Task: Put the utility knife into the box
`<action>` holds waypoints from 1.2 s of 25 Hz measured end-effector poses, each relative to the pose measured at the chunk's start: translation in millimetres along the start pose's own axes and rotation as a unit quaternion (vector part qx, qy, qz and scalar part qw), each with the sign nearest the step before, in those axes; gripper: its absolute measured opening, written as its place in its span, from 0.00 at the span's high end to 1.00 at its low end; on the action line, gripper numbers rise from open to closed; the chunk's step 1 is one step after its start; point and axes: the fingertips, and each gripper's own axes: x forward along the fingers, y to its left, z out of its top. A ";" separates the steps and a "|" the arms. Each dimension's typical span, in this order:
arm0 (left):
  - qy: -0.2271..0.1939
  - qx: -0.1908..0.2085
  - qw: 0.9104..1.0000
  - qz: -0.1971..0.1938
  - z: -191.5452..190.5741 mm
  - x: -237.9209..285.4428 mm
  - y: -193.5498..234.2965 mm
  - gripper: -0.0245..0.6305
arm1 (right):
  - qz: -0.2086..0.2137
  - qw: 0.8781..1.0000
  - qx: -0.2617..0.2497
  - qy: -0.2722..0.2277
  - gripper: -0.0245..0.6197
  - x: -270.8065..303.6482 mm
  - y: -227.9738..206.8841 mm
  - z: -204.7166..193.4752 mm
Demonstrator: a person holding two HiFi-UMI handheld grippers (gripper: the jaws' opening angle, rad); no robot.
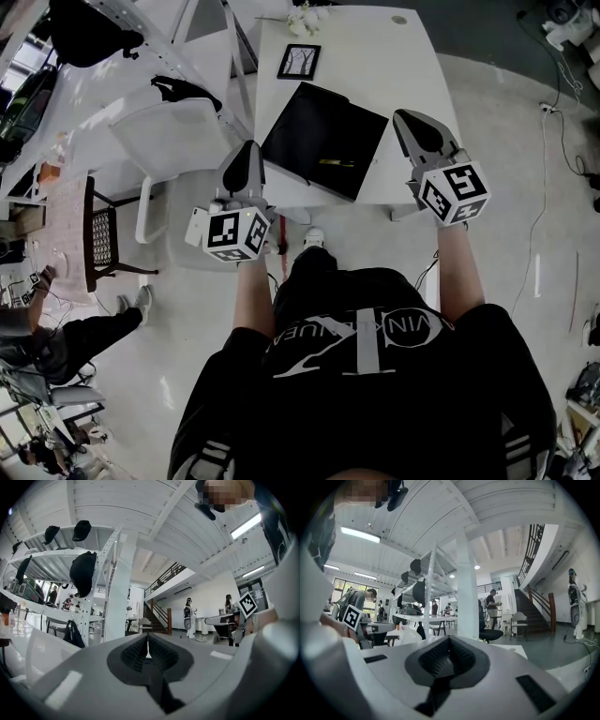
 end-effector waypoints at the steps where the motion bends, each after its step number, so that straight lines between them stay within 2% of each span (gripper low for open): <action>1: -0.001 0.000 1.000 0.000 0.5 -0.1 0.0 0.94 | 0.000 1.000 0.000 -0.001 0.94 -0.1 0.0 0.5; 30: 0.005 -0.005 1.000 -0.002 -3.4 -1.8 1.7 0.94 | -0.004 1.000 0.018 0.009 0.94 -5.1 0.5 -11.7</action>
